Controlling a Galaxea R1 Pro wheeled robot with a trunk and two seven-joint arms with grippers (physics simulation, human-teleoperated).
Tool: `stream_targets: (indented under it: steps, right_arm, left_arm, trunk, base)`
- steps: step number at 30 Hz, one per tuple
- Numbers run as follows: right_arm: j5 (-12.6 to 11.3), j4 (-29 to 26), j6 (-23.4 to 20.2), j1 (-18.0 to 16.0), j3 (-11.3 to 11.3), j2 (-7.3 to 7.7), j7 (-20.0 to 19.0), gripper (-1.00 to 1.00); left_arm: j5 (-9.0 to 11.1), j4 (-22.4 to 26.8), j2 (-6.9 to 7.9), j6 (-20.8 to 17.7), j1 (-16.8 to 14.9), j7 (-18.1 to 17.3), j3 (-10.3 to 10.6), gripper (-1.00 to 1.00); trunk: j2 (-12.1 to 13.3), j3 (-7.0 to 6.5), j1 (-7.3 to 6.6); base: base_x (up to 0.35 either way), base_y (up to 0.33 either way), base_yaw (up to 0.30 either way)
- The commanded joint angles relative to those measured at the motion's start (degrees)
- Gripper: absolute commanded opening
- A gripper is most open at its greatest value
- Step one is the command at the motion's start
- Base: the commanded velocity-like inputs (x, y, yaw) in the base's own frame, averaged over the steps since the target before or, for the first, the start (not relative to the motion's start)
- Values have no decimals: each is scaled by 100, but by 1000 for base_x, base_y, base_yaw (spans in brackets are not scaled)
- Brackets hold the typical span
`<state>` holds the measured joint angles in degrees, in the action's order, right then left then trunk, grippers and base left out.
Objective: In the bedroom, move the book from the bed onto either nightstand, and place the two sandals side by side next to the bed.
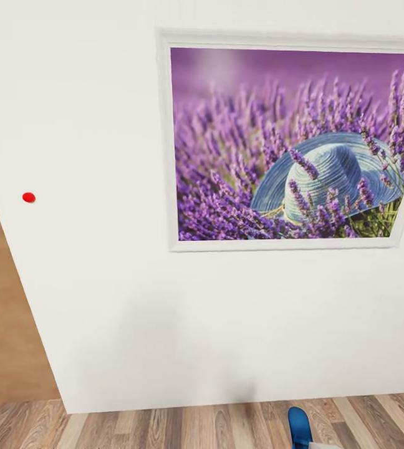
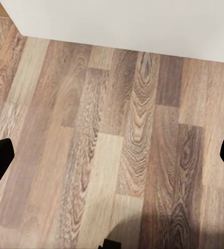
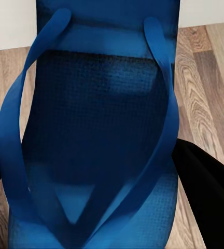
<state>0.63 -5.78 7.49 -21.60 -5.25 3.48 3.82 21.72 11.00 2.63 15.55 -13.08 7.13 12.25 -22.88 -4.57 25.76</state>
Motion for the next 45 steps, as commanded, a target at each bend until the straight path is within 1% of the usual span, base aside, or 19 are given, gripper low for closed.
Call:
stream_targets:
  steps: [1,11,17,23,24,27,29,30,31,36,45]
  right_arm:
    - [-2,6,25,-2,-46,0,-6,-100]
    - [-6,27,25,-2,-58,10,-8,-100]
    - [-7,497,25,4,-70,63,-7,-100]
    - [-12,629,25,177,-72,68,-5,-100]
    - [-14,639,25,204,-72,65,-5,-100]
    - [-18,652,25,228,-70,61,-5,-100]
    - [-25,660,25,237,-68,59,-5,-100]
    - [-34,665,25,244,-66,58,-5,-100]
    - [-41,670,25,250,-69,59,-5,-100]
    - [-62,680,25,307,-67,60,-5,-100]
    - [-71,726,21,361,-72,65,-9,-100]
  left_arm:
    - [37,-1,4,14,-2,28,49,100]
    - [56,-7,-7,23,32,14,43,100]
    - [68,-26,-38,44,87,8,41,100]
    - [73,-342,-42,39,100,8,41,100]
    - [77,-461,-43,32,102,9,37,100]
    - [78,-610,-48,25,104,8,35,100]
    - [78,-672,-61,23,109,8,34,100]
    - [78,-712,-93,21,126,8,33,100]
    - [76,-738,-131,20,144,6,32,100]
    - [71,-772,-183,24,214,1,32,100]
    - [70,-779,-198,30,332,-8,32,100]
  trunk:
    - [-4,1,2]
    - [-4,-2,2]
    - [-4,-2,2]
    - [-4,-2,2]
    - [-4,-2,2]
    - [-4,-2,2]
    - [-4,-2,2]
    - [-4,-2,2]
    - [-4,-2,2]
    - [-4,8,2]
    - [-4,76,2]
  base:
    - [0,0,51]
    - [0,0,17]
    - [0,0,2]
    - [0,0,0]
    - [0,0,0]
    - [0,0,0]
    - [0,0,0]
    - [0,0,0]
    - [0,0,0]
    - [0,0,9]
    - [0,0,57]
